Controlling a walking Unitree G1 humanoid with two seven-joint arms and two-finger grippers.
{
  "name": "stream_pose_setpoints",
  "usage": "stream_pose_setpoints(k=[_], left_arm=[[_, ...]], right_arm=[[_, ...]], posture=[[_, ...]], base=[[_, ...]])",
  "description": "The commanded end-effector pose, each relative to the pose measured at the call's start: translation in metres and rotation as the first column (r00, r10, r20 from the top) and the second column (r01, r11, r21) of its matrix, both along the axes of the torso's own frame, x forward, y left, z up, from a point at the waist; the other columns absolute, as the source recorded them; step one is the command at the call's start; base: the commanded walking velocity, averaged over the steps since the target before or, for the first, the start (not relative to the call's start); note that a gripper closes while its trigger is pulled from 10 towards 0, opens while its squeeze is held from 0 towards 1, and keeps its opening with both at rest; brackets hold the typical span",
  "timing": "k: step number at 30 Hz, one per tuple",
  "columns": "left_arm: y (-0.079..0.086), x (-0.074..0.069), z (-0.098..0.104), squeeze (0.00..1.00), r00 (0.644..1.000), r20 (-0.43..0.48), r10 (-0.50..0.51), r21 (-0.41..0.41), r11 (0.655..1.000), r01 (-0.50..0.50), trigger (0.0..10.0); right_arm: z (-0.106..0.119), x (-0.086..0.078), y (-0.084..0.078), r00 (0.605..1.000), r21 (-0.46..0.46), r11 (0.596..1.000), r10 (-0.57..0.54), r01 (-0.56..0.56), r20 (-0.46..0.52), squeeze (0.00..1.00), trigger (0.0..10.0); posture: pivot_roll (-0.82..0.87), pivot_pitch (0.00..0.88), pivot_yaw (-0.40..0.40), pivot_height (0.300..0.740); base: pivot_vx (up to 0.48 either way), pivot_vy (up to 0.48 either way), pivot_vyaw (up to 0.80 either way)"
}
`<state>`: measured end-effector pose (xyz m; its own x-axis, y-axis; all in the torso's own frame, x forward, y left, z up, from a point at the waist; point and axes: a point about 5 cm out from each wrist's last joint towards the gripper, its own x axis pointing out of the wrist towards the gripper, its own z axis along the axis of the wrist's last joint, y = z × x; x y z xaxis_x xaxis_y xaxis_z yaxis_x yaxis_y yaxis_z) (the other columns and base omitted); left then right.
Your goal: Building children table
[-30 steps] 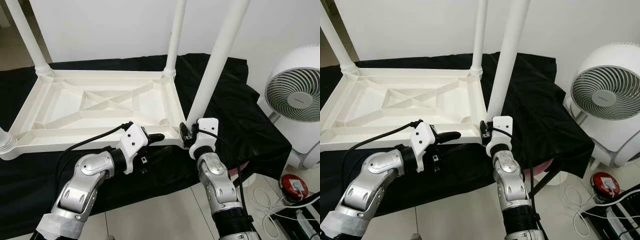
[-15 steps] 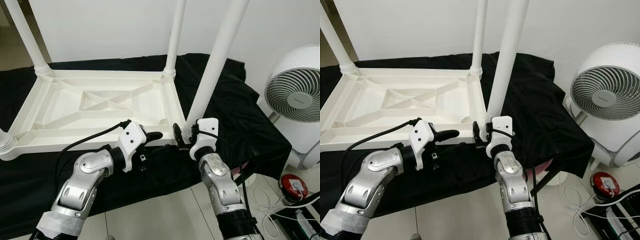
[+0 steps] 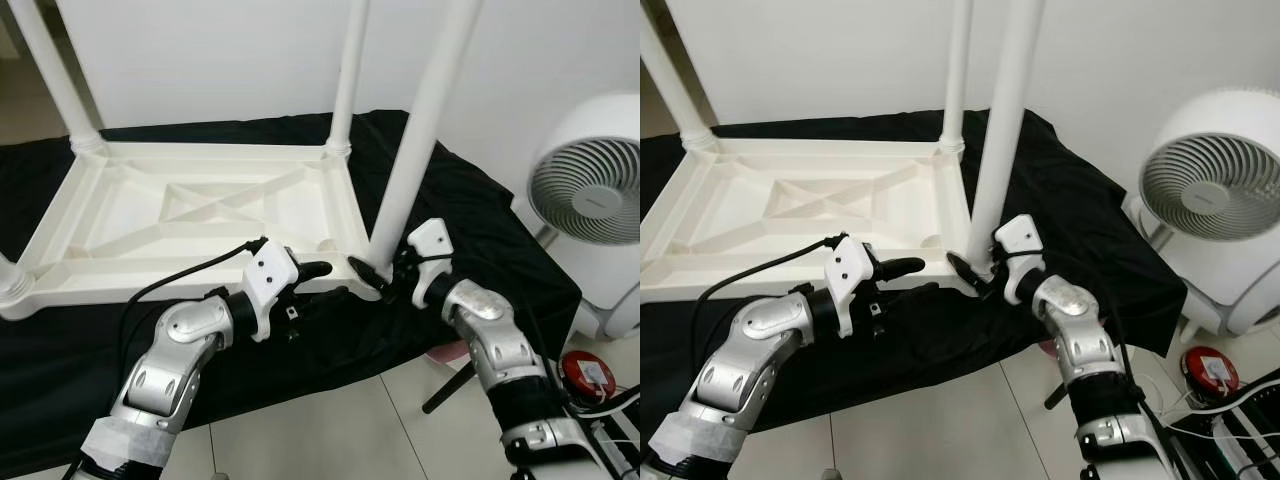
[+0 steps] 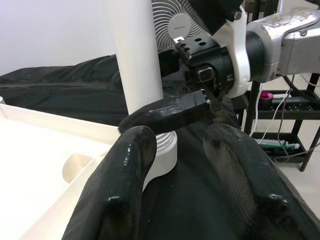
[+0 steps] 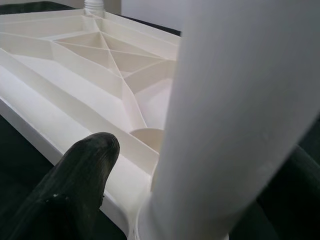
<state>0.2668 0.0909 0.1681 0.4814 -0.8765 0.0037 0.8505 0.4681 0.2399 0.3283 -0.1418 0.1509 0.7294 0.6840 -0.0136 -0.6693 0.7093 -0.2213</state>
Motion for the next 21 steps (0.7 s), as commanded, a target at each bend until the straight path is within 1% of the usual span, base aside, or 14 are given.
stream_pose_setpoints(k=[1, 2, 4, 6, 12, 13, 14, 17, 21], left_arm=[[0.002, 0.003, 0.000, 0.00, 0.999, 0.004, 0.047, -0.004, 0.999, -0.047, 10.0], [0.002, 0.003, 0.000, 0.00, 0.999, 0.004, 0.047, -0.004, 0.999, -0.047, 10.0], [0.000, 0.003, 0.000, 0.00, 0.999, 0.003, 0.048, -0.010, 0.999, -0.048, 10.0], [0.000, 0.004, 0.000, 0.00, 0.999, 0.002, 0.047, -0.012, 0.999, -0.047, 10.0], [-0.001, 0.004, 0.001, 0.00, 0.999, 0.004, 0.048, -0.015, 0.999, -0.048, 10.0], [-0.001, 0.004, 0.001, 0.00, 0.999, 0.004, 0.048, -0.017, 0.999, -0.048, 10.0], [-0.001, 0.004, 0.002, 0.00, 0.999, 0.007, 0.049, -0.018, 0.999, -0.048, 10.0], [-0.001, 0.004, 0.002, 0.00, 0.999, 0.009, 0.052, -0.019, 0.998, -0.052, 10.0], [0.000, 0.004, 0.002, 0.00, 0.998, 0.008, 0.056, -0.020, 0.998, -0.056, 10.0]], right_arm=[[-0.006, 0.004, -0.002, 0.999, -0.032, 0.999, 0.025, -0.026, -0.023, 0.00, 10.0], [-0.006, 0.004, -0.002, 0.999, -0.032, 0.999, 0.025, -0.026, -0.023, 0.00, 10.0], [-0.008, 0.012, -0.003, 0.998, -0.056, 0.998, 0.036, -0.038, -0.043, 0.00, 10.0], [-0.009, 0.016, -0.003, 0.998, -0.056, 0.998, 0.037, -0.040, -0.052, 0.00, 10.0], [-0.010, 0.020, -0.002, 0.998, -0.065, 0.997, 0.034, -0.038, -0.058, 0.00, 10.0], [-0.011, 0.021, -0.003, 0.997, -0.056, 0.997, 0.039, -0.043, -0.068, 0.00, 6.5], [-0.013, 0.021, -0.002, 0.995, -0.044, 0.997, 0.059, -0.062, -0.075, 0.00, 0.0], [-0.015, 0.020, -0.002, 0.993, -0.023, 0.996, 0.089, -0.091, -0.081, 0.00, 0.0], [-0.018, 0.018, -0.002, 0.991, -0.013, 0.995, 0.102, -0.103, -0.083, 0.00, 0.0]], posture=[[-0.02, 0.000, -0.052, 0.740], [-0.02, 0.000, -0.052, 0.740], [-0.03, 0.000, -0.050, 0.740], [-0.02, 0.000, -0.051, 0.740], [-0.02, 0.000, -0.050, 0.740], [-0.02, 0.000, -0.051, 0.740], [-0.01, 0.000, -0.055, 0.740], [-0.01, 0.000, -0.057, 0.740], [-0.01, 0.000, -0.059, 0.740]], base=[[0.000, 0.000, 0.00], [0.000, 0.000, 0.00], [0.000, 0.000, 0.00], [0.000, 0.000, 0.00], [0.000, 0.000, 0.00], [0.000, 0.000, 0.00], [0.000, 0.000, 0.00], [0.000, 0.000, 0.00], [0.000, 0.000, 0.00]])
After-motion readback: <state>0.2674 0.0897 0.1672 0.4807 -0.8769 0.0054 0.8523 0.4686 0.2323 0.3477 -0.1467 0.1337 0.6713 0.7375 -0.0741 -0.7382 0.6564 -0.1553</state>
